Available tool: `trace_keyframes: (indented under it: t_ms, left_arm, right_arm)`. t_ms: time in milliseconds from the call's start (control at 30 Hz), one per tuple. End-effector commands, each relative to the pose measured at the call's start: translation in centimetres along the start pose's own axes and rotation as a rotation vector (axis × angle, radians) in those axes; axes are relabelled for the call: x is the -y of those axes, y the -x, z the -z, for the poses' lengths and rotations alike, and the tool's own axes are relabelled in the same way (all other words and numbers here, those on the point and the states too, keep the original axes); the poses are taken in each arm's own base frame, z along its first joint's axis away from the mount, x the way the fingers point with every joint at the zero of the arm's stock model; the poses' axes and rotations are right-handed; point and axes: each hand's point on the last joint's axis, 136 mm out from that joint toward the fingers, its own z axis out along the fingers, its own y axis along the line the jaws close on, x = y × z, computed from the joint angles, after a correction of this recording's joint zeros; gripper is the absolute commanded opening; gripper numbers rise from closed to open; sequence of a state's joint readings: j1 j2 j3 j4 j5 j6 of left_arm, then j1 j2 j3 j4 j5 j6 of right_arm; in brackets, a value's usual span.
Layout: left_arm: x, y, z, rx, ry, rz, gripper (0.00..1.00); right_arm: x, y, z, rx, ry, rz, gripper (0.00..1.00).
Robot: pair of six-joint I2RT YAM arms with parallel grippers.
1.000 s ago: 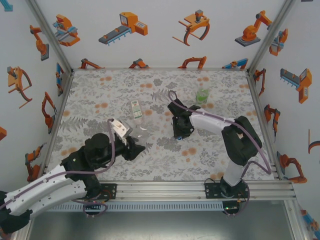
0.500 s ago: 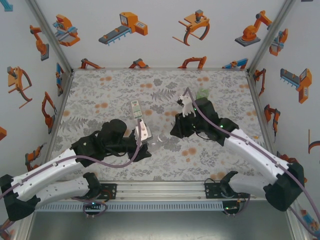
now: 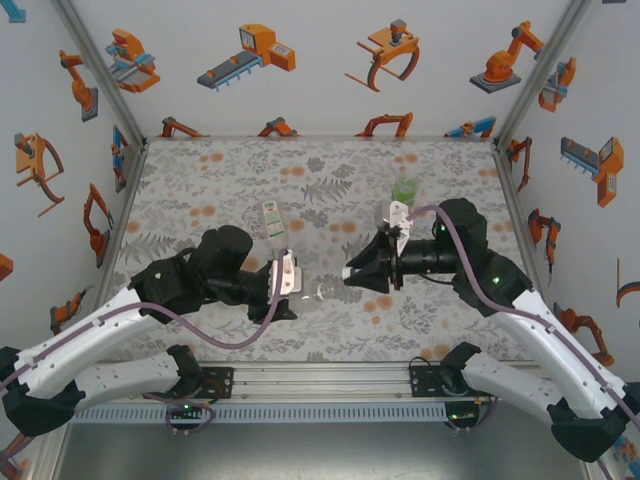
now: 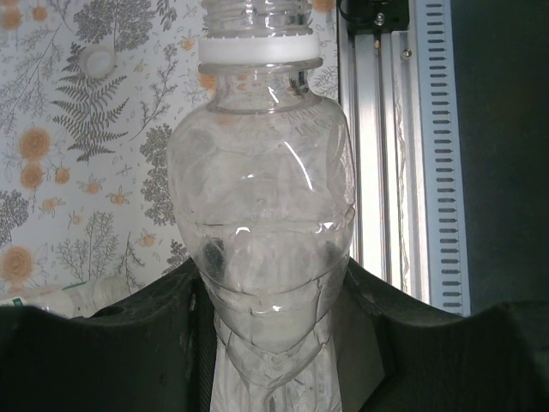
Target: Screw on the bottle caps
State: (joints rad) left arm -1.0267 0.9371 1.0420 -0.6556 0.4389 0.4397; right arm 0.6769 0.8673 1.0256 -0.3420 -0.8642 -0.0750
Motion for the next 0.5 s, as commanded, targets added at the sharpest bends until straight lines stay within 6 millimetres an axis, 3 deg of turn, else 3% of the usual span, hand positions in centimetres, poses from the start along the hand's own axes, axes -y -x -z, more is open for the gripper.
trace_keyframes:
  t_ms: [0,267,467]
  left_arm:
    - [0.7,0.3,0.3,-0.01,-0.051,-0.051,0.0]
    - [0.6,1.3,0.4,0.008,-0.061,-0.061,0.0]
    - [0.2,1.5,0.3,0.009,-0.043,-0.037,0.0]
  right_arm:
    - [-3.6,2.3,0.8,0.084,0.171,0.185,0.0]
    - [-4.4,2.5,0.6,0.098,0.213,0.253,0.0]
    - [-3.9,1.2,-0.3,0.028,0.168,0.264,0.0]
